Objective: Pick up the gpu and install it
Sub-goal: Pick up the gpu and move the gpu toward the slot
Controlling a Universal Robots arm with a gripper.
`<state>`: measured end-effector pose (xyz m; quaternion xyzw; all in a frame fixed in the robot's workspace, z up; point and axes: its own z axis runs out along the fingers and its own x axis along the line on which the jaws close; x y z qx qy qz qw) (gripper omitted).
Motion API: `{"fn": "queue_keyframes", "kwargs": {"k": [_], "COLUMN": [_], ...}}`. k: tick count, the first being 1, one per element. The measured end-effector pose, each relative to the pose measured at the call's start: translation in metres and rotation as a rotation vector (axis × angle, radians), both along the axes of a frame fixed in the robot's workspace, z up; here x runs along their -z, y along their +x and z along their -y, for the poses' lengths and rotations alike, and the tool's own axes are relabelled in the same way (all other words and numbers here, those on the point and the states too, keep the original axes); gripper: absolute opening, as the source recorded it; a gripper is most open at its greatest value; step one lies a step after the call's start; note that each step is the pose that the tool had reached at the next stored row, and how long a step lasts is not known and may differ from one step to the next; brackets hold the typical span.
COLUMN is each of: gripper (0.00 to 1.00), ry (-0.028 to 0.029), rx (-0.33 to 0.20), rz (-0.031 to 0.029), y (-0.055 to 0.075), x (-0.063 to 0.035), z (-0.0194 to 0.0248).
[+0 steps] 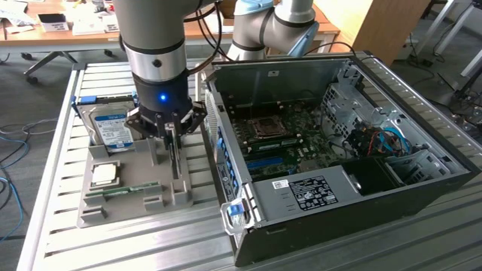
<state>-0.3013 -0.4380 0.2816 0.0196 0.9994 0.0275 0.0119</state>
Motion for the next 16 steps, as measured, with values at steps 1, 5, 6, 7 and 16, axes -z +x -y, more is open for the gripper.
{"fn": "queue_keyframes", "kwargs": {"k": [1, 5, 6, 7, 16], "gripper": [0.27, 0.27, 0.27, 0.27, 0.27], "ry": [-0.0001, -0.0001, -0.0001, 0.0000, -0.0001], "rx": [0.000, 0.000, 0.000, 0.000, 0.000], "rz": [-0.0001, -0.0001, -0.0001, -0.0001, -0.0001], "y": [0.000, 0.000, 0.000, 0.000, 0.000], "x": [-0.0034, -0.0119, -0.0136, -0.0154, -0.0248], "z": [0.0000, 0.0000, 0.0000, 0.0000, 0.0000]}}
